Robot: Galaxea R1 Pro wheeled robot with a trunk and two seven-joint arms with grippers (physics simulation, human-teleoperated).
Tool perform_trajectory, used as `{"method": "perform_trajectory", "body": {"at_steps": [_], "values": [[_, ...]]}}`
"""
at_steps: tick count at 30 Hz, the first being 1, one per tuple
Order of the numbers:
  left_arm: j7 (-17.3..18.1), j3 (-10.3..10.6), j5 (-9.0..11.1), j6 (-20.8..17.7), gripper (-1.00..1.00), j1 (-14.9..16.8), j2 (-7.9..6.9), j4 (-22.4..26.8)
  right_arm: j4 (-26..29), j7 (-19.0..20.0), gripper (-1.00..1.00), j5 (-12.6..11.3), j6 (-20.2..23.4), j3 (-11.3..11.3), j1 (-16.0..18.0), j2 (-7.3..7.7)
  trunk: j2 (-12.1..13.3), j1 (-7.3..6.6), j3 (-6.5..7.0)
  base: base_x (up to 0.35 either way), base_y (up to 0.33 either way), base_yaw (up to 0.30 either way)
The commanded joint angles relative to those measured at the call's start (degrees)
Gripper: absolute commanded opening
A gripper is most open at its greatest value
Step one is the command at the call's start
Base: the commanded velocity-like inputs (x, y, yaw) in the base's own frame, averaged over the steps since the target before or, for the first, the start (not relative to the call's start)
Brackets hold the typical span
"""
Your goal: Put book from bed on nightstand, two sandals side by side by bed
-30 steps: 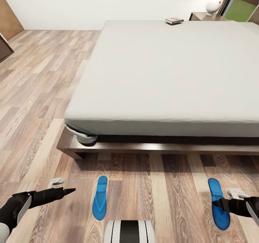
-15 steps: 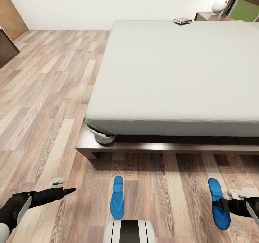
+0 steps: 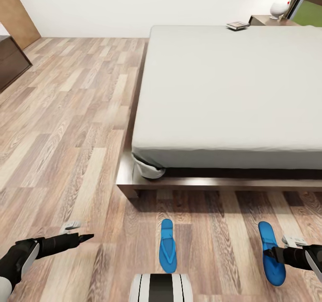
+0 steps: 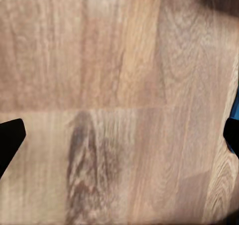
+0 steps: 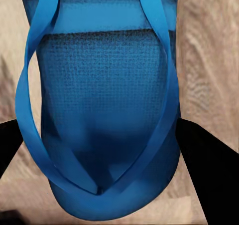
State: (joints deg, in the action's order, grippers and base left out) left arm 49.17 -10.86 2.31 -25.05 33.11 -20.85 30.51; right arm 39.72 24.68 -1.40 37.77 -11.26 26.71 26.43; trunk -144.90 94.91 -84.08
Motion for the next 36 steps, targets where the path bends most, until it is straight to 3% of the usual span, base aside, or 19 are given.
{"method": "perform_trajectory", "body": {"at_steps": [1,36], "values": [[0.14,-0.13,0.24,-0.52,1.00,0.02,0.02,-0.02,0.10,0.11,-1.00,-0.18,0.43,-0.17,0.01,0.01,-0.01,-0.01,-0.04,0.000,0.316,0.000],[0.14,-0.02,0.15,-0.44,1.00,0.02,0.11,-0.02,0.08,0.11,-1.00,-0.18,0.29,-0.17,0.01,0.02,-0.01,-0.01,-0.04,0.000,0.315,0.000]]}}
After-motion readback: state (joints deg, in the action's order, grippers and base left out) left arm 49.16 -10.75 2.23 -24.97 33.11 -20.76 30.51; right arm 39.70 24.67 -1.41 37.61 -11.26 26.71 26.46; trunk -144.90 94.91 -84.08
